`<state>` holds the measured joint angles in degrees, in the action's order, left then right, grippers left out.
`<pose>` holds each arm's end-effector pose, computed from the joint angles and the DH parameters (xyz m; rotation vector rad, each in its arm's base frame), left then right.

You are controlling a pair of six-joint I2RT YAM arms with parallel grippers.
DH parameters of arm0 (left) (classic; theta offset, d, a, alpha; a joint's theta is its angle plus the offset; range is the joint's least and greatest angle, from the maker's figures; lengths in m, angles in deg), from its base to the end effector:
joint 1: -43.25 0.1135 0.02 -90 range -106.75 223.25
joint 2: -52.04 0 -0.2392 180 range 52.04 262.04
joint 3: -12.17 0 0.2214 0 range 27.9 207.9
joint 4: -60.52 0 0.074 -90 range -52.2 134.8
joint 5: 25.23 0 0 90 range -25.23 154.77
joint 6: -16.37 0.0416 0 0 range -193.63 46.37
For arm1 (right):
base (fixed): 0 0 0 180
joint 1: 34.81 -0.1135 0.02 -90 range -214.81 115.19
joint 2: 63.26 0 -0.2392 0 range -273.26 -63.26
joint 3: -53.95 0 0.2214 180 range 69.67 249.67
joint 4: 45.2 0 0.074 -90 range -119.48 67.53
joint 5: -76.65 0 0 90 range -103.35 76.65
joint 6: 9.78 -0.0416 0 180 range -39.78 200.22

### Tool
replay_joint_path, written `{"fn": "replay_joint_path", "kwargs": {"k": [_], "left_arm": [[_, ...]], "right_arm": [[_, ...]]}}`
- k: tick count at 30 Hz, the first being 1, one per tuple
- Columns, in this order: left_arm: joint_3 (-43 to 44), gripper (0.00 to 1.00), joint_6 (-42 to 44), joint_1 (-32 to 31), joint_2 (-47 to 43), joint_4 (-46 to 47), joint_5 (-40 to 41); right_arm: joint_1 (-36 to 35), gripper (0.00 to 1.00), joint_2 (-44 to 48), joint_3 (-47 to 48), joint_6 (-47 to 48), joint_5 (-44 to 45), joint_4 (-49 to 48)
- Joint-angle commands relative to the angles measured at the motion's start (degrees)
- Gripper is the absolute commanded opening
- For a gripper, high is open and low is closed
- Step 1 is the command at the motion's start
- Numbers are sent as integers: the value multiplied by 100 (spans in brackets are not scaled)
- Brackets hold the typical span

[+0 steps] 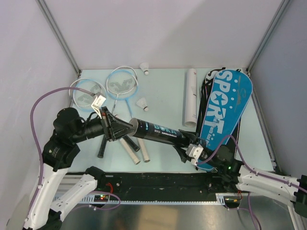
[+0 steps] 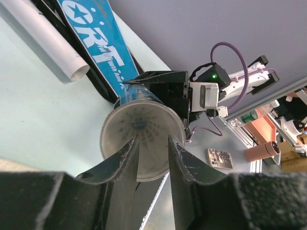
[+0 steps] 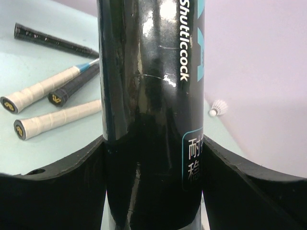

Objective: Pack up the badminton gear
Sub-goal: Close the lid on the shuttle tube.

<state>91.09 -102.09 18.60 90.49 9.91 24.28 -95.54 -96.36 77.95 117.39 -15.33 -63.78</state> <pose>0.0842 -0.0684 0.3873 0.4964 1.8208 -1.2697 0.0732 0.1335 0.2281 -1.0860 0.9074 0.3650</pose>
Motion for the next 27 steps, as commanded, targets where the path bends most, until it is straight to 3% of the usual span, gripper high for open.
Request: {"fn": "replay_joint_path", "kwargs": {"k": [1, 16, 27], "left_arm": [[-353, 36, 235, 15, 75, -199, -51], [-746, 37, 495, 23, 376, -141, 161], [1414, 59, 956, 185, 627, -234, 2130]], "right_arm": [[11, 19, -184, 352, -370, -161, -1229], [-17, 17, -1047, 575, -518, -460, -1971], [27, 19, -778, 511, -726, -181, -780]]}}
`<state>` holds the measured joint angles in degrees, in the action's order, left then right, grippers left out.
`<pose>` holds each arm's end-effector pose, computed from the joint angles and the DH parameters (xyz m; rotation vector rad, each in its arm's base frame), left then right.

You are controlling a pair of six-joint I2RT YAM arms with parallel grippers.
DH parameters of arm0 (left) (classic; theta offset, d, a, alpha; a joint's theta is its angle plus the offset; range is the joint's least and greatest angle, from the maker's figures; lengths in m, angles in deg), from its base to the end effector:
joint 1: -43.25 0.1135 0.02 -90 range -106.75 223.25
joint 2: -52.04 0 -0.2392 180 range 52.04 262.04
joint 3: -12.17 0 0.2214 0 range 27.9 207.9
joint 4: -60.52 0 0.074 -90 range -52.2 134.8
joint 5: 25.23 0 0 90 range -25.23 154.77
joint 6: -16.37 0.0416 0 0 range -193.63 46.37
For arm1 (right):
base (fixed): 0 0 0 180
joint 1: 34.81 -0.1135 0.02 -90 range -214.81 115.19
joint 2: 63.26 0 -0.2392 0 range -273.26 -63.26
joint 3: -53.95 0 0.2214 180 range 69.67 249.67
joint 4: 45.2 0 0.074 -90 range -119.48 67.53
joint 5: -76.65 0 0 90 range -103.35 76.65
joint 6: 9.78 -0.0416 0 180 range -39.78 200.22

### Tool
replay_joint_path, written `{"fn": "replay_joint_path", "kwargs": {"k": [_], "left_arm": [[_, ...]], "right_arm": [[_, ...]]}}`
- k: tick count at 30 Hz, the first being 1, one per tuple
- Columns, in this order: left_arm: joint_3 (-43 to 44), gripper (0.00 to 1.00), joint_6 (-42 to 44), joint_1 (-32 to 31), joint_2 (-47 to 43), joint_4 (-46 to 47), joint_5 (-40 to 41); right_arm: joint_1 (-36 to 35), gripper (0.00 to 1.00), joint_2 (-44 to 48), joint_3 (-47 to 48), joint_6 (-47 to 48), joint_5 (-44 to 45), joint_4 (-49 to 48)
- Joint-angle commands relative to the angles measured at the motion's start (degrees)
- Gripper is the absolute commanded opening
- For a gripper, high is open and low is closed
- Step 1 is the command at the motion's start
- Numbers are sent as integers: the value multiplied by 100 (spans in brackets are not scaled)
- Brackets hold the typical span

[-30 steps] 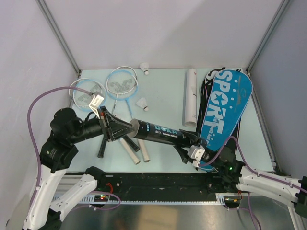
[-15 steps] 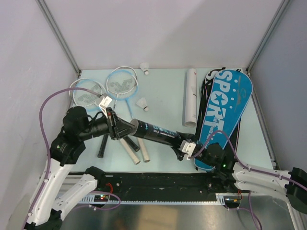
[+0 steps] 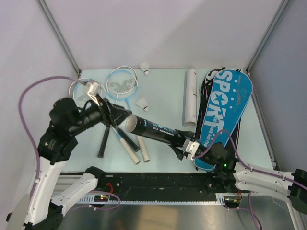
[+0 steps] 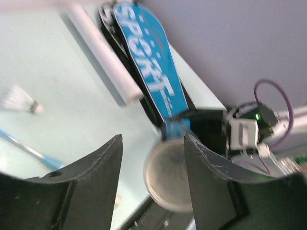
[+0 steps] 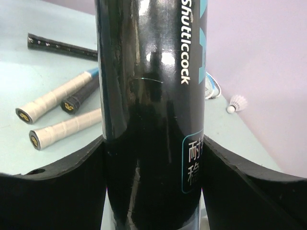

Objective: Pack up the badminton gear
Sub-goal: Close the lid on the shuttle tube, then place the shuttle tube at the center of the board.

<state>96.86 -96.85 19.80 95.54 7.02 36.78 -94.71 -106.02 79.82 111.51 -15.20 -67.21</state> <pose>0.1035 -0.0662 0.4004 0.3731 1.8396 -1.0082 0.0848 0.1489 0.2219 -1.0871 1.0278 0.4276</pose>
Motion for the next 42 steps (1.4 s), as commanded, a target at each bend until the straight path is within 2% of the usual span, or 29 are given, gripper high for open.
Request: {"fn": "replay_joint_path", "kwargs": {"k": [1, 5, 8, 10, 14, 19, 22, 29, 33, 39, 42], "left_arm": [[995, 61, 502, 66, 153, 53, 995], [1405, 83, 761, 63, 117, 55, 1418], [1275, 97, 959, 65, -98, 99, 1693], [923, 99, 1081, 63, -328, 162, 2039], [-223, 100, 1149, 65, -941, 461, 2879], [-1692, 100, 862, 68, -1510, 854, 3370], [-2262, 100, 869, 67, -1640, 926, 3595], [-2491, 100, 990, 62, -1729, 847, 3870], [-2522, 100, 1015, 66, -1762, 816, 4018], [-2523, 100, 1021, 66, -1771, 803, 4078], [-2520, 100, 1021, 66, -1766, 789, 4121]], "right_arm": [[-43, 19, 202, 331, -210, -220, -322], [-8, 20, 120, 357, -597, -142, -233], [130, 23, -142, 557, -1053, 220, -318], [306, 24, -456, 951, -1705, 738, -191], [960, 24, -1570, 2355, -3360, 1804, 1154], [1975, 21, -3172, 4058, -5406, 2128, 2513], [2405, 21, -4080, 4686, -6161, 1953, 2649], [2770, 24, -5991, 6135, -6308, 1949, 2844], [2853, 28, -6677, 6595, -6333, 1921, 2899], [2861, 38, -7037, 6840, -6409, 2022, 3195], [2861, 50, -6933, 6854, -6415, 2119, 3359]]}}
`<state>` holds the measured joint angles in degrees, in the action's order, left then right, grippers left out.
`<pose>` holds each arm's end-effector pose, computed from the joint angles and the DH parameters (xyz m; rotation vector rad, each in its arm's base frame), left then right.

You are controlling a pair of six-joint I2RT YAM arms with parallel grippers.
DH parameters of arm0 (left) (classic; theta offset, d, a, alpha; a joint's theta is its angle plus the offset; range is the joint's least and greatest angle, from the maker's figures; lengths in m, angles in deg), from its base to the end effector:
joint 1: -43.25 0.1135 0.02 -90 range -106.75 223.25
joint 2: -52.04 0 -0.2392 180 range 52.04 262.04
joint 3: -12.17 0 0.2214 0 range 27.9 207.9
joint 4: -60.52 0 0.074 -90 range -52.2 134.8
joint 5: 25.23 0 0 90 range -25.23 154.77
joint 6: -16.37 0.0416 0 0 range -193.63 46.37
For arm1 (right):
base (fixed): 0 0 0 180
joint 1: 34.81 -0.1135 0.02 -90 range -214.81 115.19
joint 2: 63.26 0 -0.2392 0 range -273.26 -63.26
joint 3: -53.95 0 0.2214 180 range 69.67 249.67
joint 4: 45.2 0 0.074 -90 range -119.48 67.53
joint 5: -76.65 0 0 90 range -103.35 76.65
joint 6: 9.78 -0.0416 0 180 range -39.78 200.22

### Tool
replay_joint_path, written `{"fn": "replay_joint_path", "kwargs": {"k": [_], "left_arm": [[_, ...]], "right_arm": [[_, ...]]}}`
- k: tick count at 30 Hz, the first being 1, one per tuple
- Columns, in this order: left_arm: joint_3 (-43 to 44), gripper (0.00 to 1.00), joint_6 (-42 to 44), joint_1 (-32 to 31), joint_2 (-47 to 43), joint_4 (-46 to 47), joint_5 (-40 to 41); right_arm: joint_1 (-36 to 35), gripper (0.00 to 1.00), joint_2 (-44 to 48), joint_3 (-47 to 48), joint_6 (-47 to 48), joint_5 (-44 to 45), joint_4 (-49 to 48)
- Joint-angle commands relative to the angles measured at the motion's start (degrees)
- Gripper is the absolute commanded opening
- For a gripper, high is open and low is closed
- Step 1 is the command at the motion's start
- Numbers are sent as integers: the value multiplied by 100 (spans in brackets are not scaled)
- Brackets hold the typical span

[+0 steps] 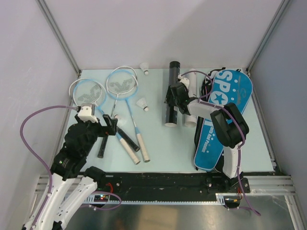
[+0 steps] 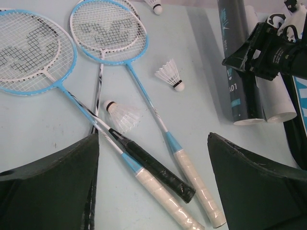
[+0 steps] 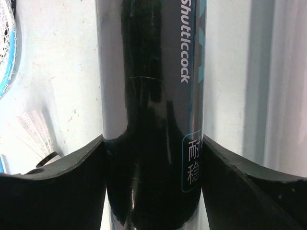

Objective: Pack up the badminton gear
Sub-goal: Place the shuttle tube at the center of the board.

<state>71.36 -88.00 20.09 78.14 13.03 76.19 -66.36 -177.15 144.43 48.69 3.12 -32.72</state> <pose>0.0969 -0.0325 0.3111 -0.0013 1.8261 -0.2819 0.3575 0.2057 0.1775 0.1607 2.1789 0.3134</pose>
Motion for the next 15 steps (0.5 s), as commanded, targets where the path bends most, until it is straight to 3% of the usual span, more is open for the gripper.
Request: {"fn": "replay_joint_path", "kwargs": {"k": [1, 11, 15], "left_arm": [[31, 100, 141, 39, -13, 188, 170], [25, 100, 171, 36, -30, 147, 265], [30, 100, 171, 34, -24, 144, 249]], "right_arm": [[26, 56, 247, 400, -129, 331, -32], [50, 79, 1013, 394, 263, 607, 1043], [103, 82, 1215, 391, 419, 699, 1308]]}}
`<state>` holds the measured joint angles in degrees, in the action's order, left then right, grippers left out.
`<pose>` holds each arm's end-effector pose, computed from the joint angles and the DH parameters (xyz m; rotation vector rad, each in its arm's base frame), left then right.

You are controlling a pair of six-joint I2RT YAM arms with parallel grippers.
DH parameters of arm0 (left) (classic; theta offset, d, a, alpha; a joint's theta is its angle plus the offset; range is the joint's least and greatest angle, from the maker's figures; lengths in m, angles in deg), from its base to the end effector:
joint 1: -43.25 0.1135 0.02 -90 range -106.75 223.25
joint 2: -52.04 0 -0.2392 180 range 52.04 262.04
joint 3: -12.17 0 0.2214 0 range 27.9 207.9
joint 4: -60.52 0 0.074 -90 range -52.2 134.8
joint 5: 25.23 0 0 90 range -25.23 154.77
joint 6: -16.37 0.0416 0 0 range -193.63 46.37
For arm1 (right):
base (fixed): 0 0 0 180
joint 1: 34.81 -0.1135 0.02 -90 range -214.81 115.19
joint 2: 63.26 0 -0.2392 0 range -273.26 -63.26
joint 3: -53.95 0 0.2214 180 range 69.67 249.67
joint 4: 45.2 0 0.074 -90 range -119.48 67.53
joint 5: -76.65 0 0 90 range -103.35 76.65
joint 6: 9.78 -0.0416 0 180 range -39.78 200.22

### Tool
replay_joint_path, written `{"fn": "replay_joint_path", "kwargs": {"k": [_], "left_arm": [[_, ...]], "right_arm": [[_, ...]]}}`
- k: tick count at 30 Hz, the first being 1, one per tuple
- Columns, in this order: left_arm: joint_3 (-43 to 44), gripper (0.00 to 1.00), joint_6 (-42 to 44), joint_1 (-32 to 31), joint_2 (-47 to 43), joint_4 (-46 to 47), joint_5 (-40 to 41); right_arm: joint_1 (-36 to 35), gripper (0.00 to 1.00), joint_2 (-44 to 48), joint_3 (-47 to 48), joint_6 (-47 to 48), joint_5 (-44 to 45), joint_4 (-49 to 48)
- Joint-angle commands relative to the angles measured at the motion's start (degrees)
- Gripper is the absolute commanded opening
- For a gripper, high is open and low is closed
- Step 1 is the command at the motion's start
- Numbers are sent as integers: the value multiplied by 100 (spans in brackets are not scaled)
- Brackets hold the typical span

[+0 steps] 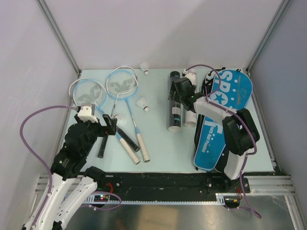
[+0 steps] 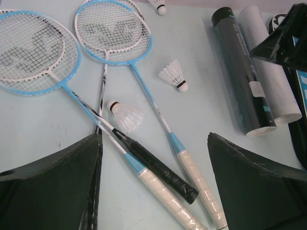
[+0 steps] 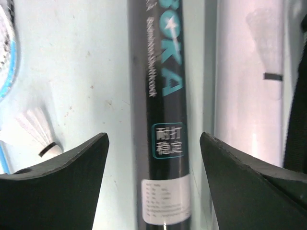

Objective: Pack up the badminton gear
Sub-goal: Place the shuttle tube at the center of the board, then open the lid of the shuttle tube.

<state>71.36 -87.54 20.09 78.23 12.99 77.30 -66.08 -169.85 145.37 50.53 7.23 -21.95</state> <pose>0.0973 -0.0318 0.3109 -0.0074 1.8258 -0.2582 0.3413 0.1902 0.2146 0.1619 2.1924 0.1941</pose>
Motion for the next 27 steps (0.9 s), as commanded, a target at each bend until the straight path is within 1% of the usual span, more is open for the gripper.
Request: {"fn": "replay_joint_path", "kwargs": {"k": [1, 9, 14, 16, 27], "left_arm": [[30, 100, 130, 37, -30, 149, 128], [14, 100, 142, 39, -69, 135, 181], [9, 100, 143, 38, -55, 136, 195], [12, 100, 143, 33, -49, 133, 203], [13, 100, 179, 37, 35, 133, 179]], "right_arm": [[93, 82, 514, 301, 271, 275, 262], [407, 85, 428, 309, 513, 328, 288], [668, 90, 207, 310, 714, 448, 377], [770, 91, 114, 306, 753, 351, 395], [1105, 87, -579, 394, 681, -332, 392]]}}
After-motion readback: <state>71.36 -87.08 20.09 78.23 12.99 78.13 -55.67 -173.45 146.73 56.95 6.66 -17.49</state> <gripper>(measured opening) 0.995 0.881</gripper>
